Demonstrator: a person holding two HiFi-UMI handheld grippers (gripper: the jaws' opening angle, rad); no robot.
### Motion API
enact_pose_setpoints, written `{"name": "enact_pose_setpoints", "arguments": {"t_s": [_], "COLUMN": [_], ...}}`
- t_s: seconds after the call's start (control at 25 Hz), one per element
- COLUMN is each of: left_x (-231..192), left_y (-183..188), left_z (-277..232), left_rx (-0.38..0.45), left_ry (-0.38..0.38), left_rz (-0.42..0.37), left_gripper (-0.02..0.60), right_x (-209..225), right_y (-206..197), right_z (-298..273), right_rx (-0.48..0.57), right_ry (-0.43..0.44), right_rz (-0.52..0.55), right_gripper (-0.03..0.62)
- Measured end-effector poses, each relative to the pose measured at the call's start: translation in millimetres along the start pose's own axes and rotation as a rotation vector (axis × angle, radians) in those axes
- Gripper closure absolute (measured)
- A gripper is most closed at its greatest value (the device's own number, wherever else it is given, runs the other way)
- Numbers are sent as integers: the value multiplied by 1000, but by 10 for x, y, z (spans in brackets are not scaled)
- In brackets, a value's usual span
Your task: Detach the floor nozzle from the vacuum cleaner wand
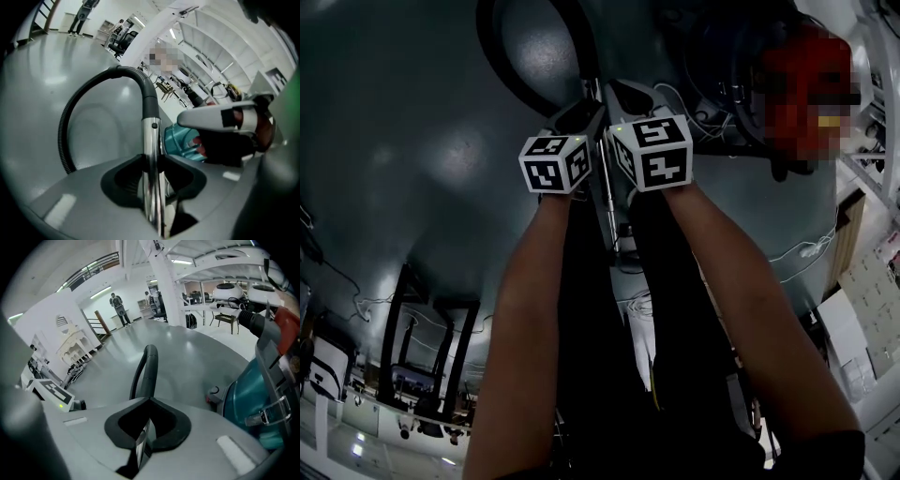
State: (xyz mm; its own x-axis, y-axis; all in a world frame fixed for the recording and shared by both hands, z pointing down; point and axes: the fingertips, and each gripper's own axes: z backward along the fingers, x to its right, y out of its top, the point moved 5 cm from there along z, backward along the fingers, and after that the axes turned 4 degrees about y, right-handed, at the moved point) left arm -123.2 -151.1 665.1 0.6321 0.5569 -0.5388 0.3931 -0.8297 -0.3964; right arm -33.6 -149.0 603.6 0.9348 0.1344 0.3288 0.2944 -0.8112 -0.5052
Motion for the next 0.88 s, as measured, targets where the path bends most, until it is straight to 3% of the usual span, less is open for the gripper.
{"name": "enact_pose_setpoints", "arguments": {"t_s": [0.08,0.12,0.2,0.48,0.72,0.88], "left_x": [49,71,103,112,109,153], "left_y": [-30,-49,-85,-147,-141,-159], "left_z": [16,25,44,116,130,138], "left_rx": [2,-1,-5,7,2,0], "left_ry": [-7,-12,-23,-29,-60,-96], "left_rz": [-6,-10,-17,-15,-21,-32], "left_gripper": [436,436,436,436,436,436], "right_x": [3,7,11,69,35,60], "right_y": [62,91,154,282,238,238], "right_z": [-25,-49,-113,-302,-389,-430], "right_rx": [7,5,-8,-83,-134,-144], "right_ry": [29,48,90,155,231,239], "right_rz": [5,-2,-21,-51,-93,-128], "right_gripper": [589,530,474,424,428,433]}}
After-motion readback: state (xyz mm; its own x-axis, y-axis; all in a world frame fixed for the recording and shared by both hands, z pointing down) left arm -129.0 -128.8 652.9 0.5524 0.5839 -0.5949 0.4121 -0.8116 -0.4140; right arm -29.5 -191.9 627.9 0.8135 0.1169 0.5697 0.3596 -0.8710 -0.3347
